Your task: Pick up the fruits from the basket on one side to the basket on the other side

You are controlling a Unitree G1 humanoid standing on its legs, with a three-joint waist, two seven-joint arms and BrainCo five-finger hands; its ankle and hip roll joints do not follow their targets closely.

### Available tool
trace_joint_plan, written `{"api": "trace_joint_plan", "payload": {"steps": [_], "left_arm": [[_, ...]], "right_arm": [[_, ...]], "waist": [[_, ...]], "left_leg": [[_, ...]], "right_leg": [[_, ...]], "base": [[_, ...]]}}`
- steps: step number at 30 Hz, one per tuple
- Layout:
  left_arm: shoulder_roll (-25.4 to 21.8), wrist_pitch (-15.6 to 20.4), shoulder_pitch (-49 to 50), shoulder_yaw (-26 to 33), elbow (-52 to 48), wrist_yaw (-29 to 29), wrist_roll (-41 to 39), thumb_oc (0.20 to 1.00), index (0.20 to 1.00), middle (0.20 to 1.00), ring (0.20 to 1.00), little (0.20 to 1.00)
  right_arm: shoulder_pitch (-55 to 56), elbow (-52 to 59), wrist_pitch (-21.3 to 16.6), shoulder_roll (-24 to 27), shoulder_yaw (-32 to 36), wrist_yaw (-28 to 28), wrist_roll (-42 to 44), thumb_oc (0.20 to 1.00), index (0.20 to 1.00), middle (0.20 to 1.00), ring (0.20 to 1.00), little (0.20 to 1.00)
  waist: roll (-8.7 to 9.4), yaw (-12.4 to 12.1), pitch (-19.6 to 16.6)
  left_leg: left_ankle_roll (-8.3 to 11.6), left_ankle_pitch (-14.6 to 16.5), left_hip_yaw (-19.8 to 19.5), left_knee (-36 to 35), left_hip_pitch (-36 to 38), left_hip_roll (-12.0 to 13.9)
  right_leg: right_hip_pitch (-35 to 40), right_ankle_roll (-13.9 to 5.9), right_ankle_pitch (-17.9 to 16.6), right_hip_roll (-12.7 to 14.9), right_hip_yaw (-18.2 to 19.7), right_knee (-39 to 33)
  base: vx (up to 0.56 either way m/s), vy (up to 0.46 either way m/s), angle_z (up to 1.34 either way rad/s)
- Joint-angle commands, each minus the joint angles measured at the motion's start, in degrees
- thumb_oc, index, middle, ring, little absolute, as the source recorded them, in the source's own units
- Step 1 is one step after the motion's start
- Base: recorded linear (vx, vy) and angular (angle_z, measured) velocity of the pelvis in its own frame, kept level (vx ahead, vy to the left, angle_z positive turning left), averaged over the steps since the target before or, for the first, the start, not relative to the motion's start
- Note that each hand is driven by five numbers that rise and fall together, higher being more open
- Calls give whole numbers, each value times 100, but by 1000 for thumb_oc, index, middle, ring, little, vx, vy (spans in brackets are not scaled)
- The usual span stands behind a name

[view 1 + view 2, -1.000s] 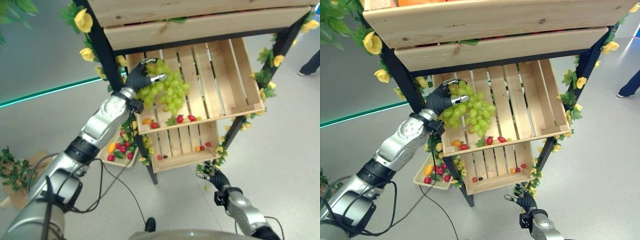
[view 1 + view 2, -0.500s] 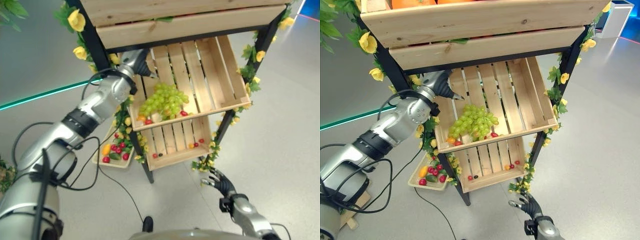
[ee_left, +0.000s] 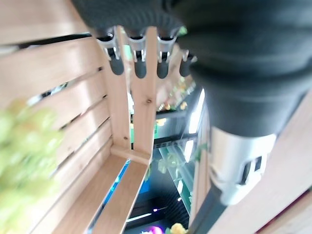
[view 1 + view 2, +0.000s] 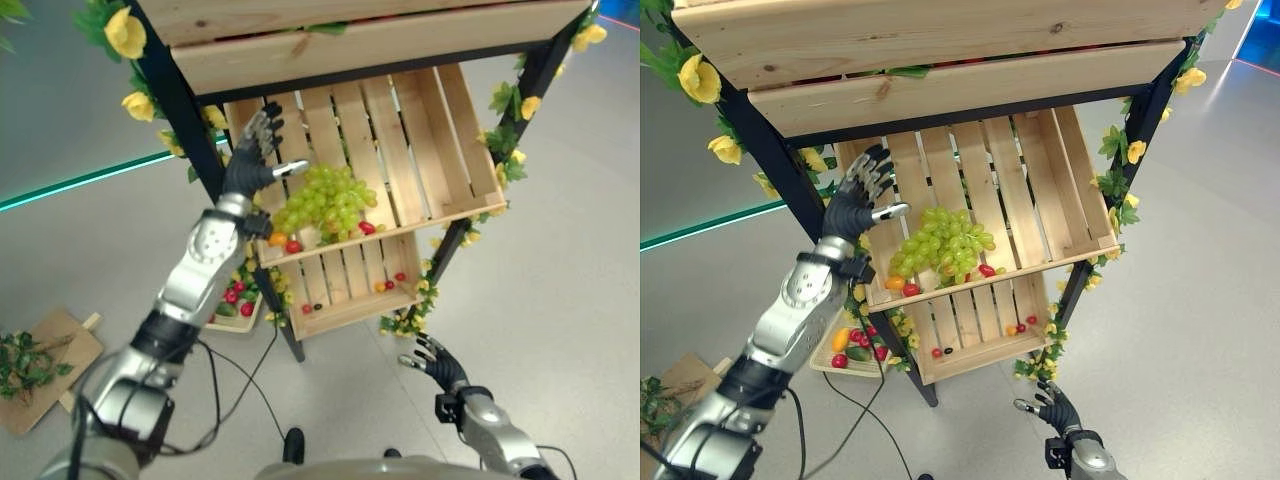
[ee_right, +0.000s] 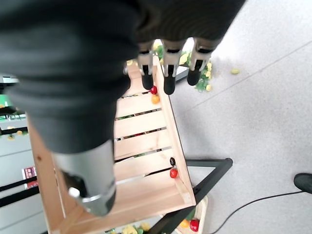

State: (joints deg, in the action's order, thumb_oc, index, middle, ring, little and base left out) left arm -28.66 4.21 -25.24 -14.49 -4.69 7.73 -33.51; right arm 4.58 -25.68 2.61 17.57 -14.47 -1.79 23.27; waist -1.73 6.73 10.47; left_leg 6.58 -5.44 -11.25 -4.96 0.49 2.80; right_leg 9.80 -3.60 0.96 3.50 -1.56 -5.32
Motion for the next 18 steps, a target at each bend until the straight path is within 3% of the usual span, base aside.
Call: {"api": "trace_joint_plan", "payload": {"steps": [1, 6, 12, 18], "left_arm": [[-297, 137, -203, 377, -322, -471, -701, 1000, 1000, 1000, 1000, 1000], [26, -53, 37, -19, -1030, -792, -1228, 1000, 1000, 1000, 1000, 1000], [109, -236, 77, -515, -1505, -1084, -1142, 1000, 1000, 1000, 1000, 1000], [495, -412, 296, -911, -1617, -1205, -917, 1000, 1000, 1000, 1000, 1000]], "right_arm": [[-159, 394, -132, -181, 214, 70, 33, 1000, 1000, 1000, 1000, 1000], [-179, 458, -84, -207, 179, 137, 44, 1000, 1000, 1000, 1000, 1000], [-155, 531, -62, -196, 156, 151, 52, 1000, 1000, 1000, 1000, 1000], [-101, 622, -61, -231, 170, 113, 115, 1000, 1000, 1000, 1000, 1000]], "waist": [[325, -204, -110], [390, -224, -122], [447, -217, -108], [537, -162, -104]], "left_leg": [[-76, 1029, -25, 595, 218, 10], [-129, 1061, -26, 586, 231, -31], [-177, 1110, 18, 630, 224, -77], [-273, 1199, 165, 742, 197, -133]], "right_leg": [[-163, -298, 494, 266, -87, 132], [-167, -311, 485, 300, -74, 131], [-209, -326, 479, 334, -26, 158], [-297, -370, 421, 408, 155, 176]], "base": [[5, 39, 5], [-2, 36, 5], [-6, 32, 0], [-10, 52, -8]]}}
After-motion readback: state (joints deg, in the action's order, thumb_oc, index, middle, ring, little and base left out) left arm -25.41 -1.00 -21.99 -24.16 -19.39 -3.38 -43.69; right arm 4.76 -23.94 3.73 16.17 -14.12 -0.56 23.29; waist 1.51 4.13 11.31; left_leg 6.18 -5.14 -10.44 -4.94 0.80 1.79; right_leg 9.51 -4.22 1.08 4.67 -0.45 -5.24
